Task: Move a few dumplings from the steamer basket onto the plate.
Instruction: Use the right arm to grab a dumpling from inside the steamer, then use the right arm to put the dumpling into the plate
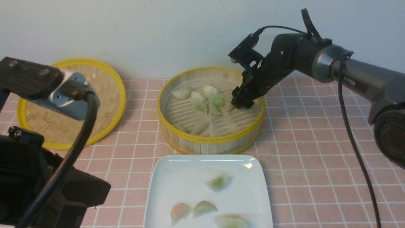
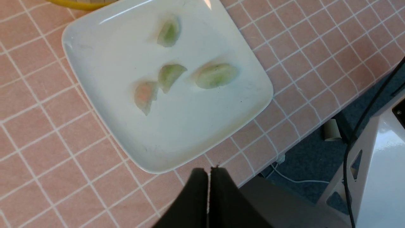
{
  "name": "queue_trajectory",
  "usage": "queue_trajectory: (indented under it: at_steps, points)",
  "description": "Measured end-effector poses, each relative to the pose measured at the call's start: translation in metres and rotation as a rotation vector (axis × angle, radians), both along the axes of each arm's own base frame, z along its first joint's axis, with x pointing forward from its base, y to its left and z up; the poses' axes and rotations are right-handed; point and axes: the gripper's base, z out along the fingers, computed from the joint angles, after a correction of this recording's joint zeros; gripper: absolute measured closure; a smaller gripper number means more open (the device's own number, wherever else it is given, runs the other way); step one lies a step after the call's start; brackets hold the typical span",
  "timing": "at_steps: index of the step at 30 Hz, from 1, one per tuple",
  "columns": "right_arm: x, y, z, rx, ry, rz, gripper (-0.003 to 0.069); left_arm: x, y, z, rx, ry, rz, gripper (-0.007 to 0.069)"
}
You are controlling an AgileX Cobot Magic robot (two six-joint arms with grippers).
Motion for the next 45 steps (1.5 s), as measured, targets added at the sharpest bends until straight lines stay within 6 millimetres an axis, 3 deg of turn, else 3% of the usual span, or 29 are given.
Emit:
queue_trajectory:
  at_steps: [4, 7, 9, 13, 16, 20, 21, 22, 24, 27, 29, 32, 35, 37, 43, 45]
  points:
    - [0.002, 0.002, -0.005, -0.010, -0.013, 0.016, 0.0202, 0.001, 0.001, 0.000, 0.013, -0.007, 0.004, 0.0631]
    - [0.003, 0.003, -0.011, -0.003, -0.013, 0.003, 0.0284, 0.001, 0.002, -0.001, 0.018, -0.009, 0.008, 0.0631]
    - [0.004, 0.003, -0.011, 0.022, 0.002, -0.042, 0.0391, 0.002, 0.002, -0.001, 0.029, -0.014, 0.011, 0.0631]
    - [0.001, 0.001, -0.001, 0.039, 0.021, -0.081, 0.0389, 0.002, 0.003, -0.001, 0.033, -0.016, 0.014, 0.0631]
    - [-0.010, -0.002, 0.031, 0.046, 0.043, -0.093, 0.0389, 0.002, 0.004, -0.001, 0.043, -0.021, 0.016, 0.0631]
    - [-0.034, -0.010, 0.091, 0.062, 0.063, -0.102, 0.0389, 0.003, 0.004, -0.001, 0.048, -0.030, 0.020, 0.0631]
    - [-0.037, -0.011, 0.097, 0.065, 0.070, -0.104, 0.0389, 0.003, 0.004, -0.001, 0.048, -0.031, 0.020, 0.0631]
    - [-0.052, -0.014, 0.118, 0.069, 0.115, -0.109, 0.0389, 0.004, 0.004, -0.001, 0.042, -0.039, 0.023, 0.0631]
    - [-0.066, -0.018, 0.140, 0.091, 0.135, -0.116, 0.0389, 0.005, 0.003, 0.000, 0.034, -0.053, 0.027, 0.0631]
    - [-0.089, -0.023, 0.167, 0.161, 0.159, -0.163, 0.0389, 0.007, 0.003, 0.002, 0.019, -0.076, 0.035, 0.0631]
    - [-0.106, -0.027, 0.171, 0.192, 0.200, -0.195, 0.0389, 0.008, 0.002, 0.003, 0.011, -0.090, 0.040, 0.0631]
    - [-0.144, -0.032, 0.155, 0.177, 0.315, -0.211, 0.0389, 0.009, 0.002, 0.003, 0.006, -0.097, 0.042, 0.0631]
    - [-0.188, -0.025, 0.116, 0.117, 0.482, -0.183, 0.0389, 0.009, 0.002, 0.002, 0.006, -0.098, 0.044, 0.0631]
    - [-0.205, -0.014, 0.091, 0.096, 0.527, -0.162, 0.0389, 0.010, 0.002, 0.002, 0.001, -0.104, 0.047, 0.0631]
    - [-0.218, 0.021, 0.041, 0.080, 0.518, -0.116, 0.0377, 0.010, 0.001, 0.002, -0.001, -0.106, 0.048, 0.0631]
    - [-0.218, 0.027, 0.033, 0.078, 0.522, -0.111, 0.0352, 0.010, 0.001, 0.002, -0.001, -0.106, 0.048, 0.0631]
